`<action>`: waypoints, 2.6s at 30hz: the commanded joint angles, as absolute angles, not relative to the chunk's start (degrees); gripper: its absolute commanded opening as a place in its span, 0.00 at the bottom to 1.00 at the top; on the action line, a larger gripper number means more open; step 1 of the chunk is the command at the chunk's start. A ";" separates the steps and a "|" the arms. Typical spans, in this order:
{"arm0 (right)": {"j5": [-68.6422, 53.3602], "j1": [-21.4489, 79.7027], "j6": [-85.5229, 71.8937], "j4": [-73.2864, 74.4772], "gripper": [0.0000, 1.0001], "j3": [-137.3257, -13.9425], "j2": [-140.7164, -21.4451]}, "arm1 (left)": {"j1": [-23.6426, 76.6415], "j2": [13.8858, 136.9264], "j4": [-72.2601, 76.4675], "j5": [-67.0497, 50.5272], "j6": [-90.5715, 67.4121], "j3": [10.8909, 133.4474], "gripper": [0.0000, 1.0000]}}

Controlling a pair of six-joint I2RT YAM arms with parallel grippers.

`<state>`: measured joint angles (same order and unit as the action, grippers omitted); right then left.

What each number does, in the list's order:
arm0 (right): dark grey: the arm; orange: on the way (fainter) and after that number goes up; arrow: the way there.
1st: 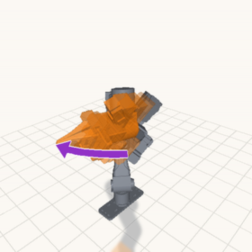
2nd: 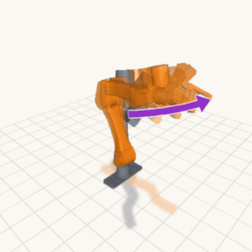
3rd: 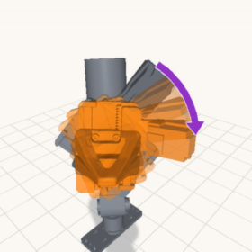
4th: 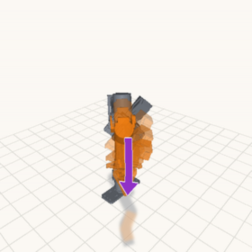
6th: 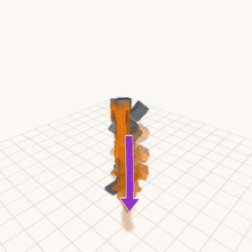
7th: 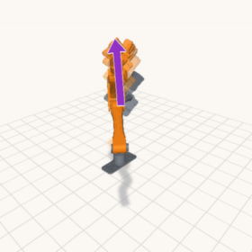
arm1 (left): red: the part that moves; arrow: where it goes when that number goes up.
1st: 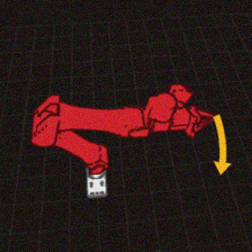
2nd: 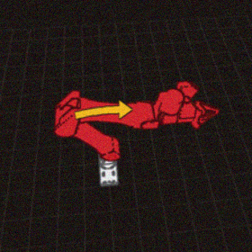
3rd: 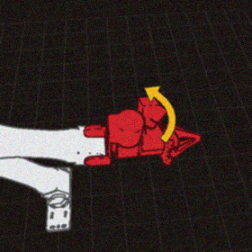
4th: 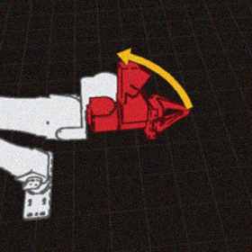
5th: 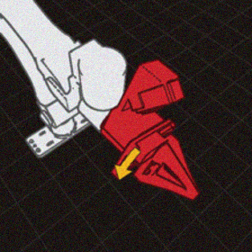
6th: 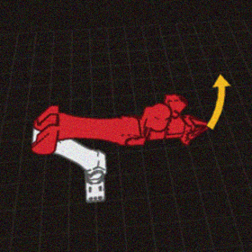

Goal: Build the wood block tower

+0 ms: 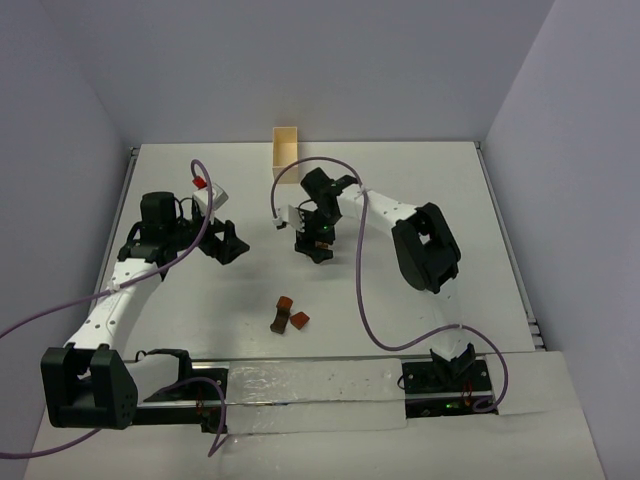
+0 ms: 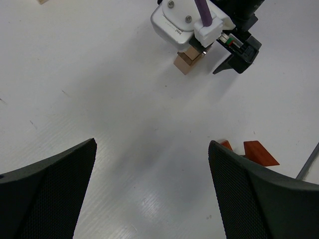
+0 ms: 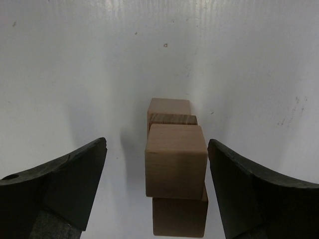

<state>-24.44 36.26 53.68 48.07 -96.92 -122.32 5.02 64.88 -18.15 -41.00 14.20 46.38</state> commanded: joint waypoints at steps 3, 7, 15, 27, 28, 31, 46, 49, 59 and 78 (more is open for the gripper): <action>-22.41 36.91 52.15 44.97 0.82 -96.86 -122.82 | 4.75 64.16 -15.47 -41.17 14.41 46.23 0.99; -21.20 37.23 52.35 44.74 0.79 -96.45 -123.10 | 4.66 64.07 -15.59 -41.05 14.50 46.32 0.99; -19.48 37.88 53.03 44.65 0.68 -96.33 -123.66 | 4.75 64.16 -15.53 -40.75 14.74 46.32 0.99; -18.21 38.18 55.07 45.42 0.60 -95.63 -124.17 | 4.75 64.34 -15.38 -40.61 14.85 46.41 0.99; -18.13 38.21 55.24 45.51 0.60 -95.63 -124.26 | 4.75 64.40 -15.45 -40.54 14.85 46.41 0.99; -18.23 38.27 55.40 45.86 0.58 -95.62 -124.37 | 4.75 64.46 -15.35 -40.43 14.94 46.32 0.99; -18.09 38.93 55.81 47.02 0.48 -95.80 -124.63 | 4.75 64.95 -14.93 -40.34 14.77 46.32 0.99; -18.02 39.11 55.81 47.11 0.47 -95.98 -124.89 | 4.75 65.03 -14.85 -40.26 14.85 46.23 0.99; -17.71 39.20 54.79 47.55 0.52 -97.26 -125.64 | 4.75 65.20 -15.20 -40.33 15.15 46.51 0.99; -17.31 39.20 54.40 46.49 0.86 -97.47 -124.37 | 4.75 65.39 -15.38 -40.26 15.38 46.85 0.99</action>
<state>-17.39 38.74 53.91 46.28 -96.44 -124.86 5.02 65.41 -17.34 -39.68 14.26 46.33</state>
